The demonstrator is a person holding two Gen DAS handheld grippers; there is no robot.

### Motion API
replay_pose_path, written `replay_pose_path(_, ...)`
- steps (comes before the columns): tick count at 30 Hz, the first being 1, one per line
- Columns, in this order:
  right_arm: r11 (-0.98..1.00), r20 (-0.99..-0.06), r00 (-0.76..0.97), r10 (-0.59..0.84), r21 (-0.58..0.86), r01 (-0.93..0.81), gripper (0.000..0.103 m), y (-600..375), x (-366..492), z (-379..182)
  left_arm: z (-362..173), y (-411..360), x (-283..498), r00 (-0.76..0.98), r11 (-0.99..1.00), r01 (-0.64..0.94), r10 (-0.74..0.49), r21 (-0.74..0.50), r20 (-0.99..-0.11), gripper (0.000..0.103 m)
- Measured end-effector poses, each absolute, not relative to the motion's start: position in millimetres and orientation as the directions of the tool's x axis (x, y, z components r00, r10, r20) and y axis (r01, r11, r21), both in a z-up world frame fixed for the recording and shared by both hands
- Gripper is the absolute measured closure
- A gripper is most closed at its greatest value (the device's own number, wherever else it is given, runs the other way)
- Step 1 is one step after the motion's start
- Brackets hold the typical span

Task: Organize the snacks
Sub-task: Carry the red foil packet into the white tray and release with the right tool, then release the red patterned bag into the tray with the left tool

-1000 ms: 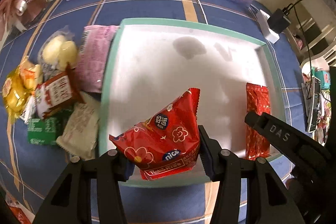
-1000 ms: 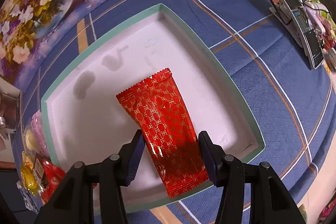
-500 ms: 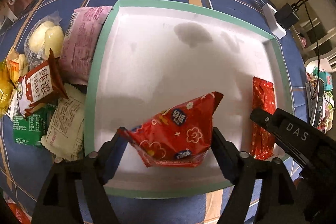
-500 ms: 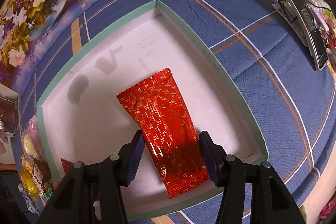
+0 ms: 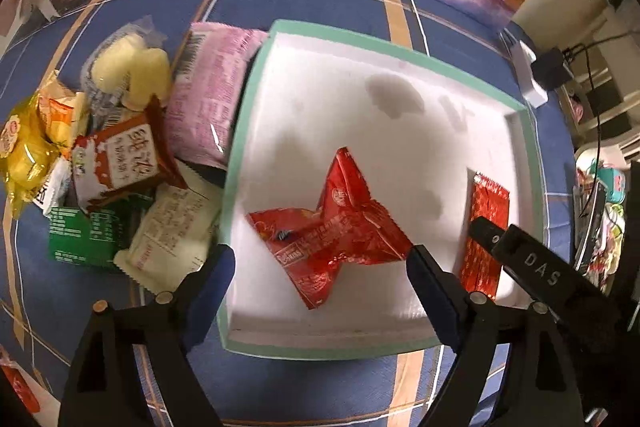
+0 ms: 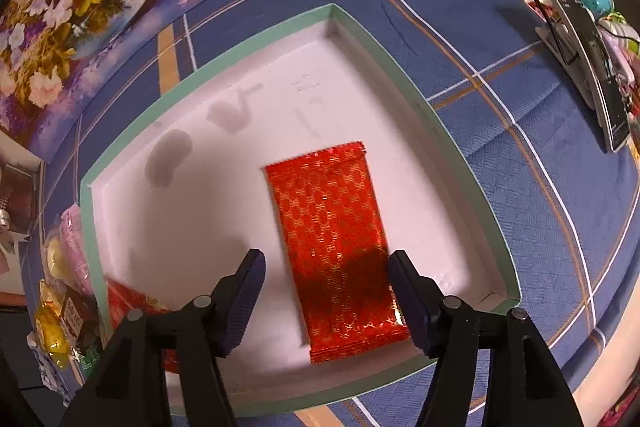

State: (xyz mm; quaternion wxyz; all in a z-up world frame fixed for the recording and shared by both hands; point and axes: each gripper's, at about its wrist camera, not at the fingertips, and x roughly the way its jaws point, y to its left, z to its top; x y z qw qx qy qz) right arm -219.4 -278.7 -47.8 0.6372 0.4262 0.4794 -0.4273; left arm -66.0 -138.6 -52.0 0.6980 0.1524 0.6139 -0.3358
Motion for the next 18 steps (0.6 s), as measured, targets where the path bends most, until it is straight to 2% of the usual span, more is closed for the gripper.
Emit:
replay_pose_path(3,0.284,-0.973,0.182,-0.142,0.136,0.949,0.032,-277,-215,-47,-46,-135,-63,0.018,0.735,0.646,-0.284,-0.206,-0.959,0.011)
replay_pose_path(5,0.288,-0.972,0.182,-0.146,0.135,0.948,0.024,-277,-213,-47,-41,-128,-57,0.020,0.746,0.632,-0.286,-0.210,-0.958,0.011)
replay_pose_path(6,0.290,-0.972,0.182,-0.147,0.133,0.948,0.022,-277,-211,-47,-38,-123,-53,0.028,0.759,0.617,-0.286,-0.209,-0.958,0.011)
replay_pose_path(15,0.347,-0.969,0.189,-0.158,0.125,0.929,0.021,-270,-195,-46,-20,-76,0,0.150,0.873,0.462,-0.251,-0.156,-0.956,0.011)
replay_pose_path(18,0.376,-0.962,0.220,-0.162,0.146,0.915,0.012,-265,-186,-42,-22,-58,20,0.175,0.909,0.392,-0.223,-0.140,-0.959,0.011)
